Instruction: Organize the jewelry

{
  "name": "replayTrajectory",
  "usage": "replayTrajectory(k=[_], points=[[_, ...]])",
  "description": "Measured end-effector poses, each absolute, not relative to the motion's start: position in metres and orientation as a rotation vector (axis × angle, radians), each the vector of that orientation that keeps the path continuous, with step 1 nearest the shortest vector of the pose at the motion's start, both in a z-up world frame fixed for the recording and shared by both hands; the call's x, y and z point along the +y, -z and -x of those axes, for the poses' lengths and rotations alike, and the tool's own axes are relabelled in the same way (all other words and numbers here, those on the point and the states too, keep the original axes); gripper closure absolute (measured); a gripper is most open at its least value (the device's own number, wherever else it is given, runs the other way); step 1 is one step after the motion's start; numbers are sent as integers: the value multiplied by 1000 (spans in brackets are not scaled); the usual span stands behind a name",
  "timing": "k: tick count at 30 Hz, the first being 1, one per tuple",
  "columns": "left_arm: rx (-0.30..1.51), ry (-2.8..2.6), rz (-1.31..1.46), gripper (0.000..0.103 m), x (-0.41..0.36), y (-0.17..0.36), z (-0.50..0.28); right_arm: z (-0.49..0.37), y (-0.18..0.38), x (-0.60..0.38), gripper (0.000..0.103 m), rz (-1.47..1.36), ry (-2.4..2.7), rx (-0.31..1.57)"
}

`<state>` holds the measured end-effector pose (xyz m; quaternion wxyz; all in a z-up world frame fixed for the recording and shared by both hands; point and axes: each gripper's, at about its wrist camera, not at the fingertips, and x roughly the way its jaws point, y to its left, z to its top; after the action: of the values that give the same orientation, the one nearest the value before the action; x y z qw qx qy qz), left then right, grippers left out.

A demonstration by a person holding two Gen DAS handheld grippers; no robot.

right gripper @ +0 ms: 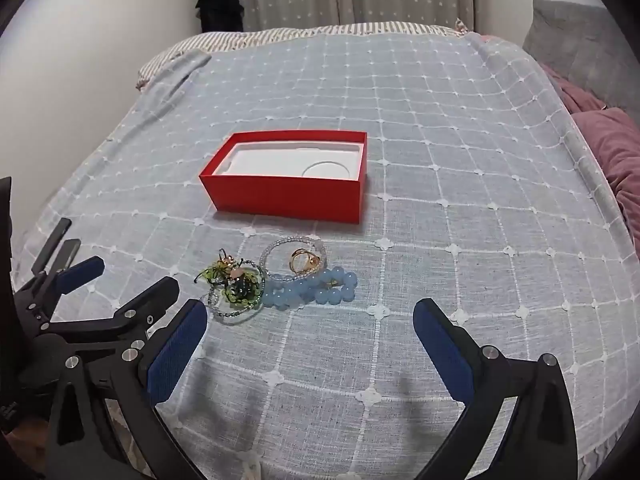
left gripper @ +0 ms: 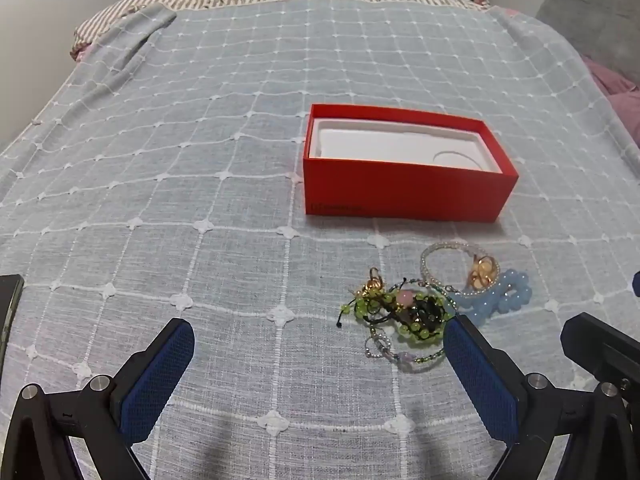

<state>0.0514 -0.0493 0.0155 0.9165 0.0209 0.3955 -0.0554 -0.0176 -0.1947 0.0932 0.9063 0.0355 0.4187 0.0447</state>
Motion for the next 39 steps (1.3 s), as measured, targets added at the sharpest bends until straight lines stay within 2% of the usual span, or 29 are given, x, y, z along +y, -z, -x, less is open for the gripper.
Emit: replayTrajectory(k=[11, 28, 39], points=[[854, 131, -38, 1, -46, -58, -15, 15, -90, -195, 0, -95, -118, 891], [862, 140, -34, 1, -39, -61, -9, 16, -89, -196, 5, -88, -140, 879], [865, 139, -33, 1, -40, -59, -12, 13, -86, -198, 8, -82, -139, 946]])
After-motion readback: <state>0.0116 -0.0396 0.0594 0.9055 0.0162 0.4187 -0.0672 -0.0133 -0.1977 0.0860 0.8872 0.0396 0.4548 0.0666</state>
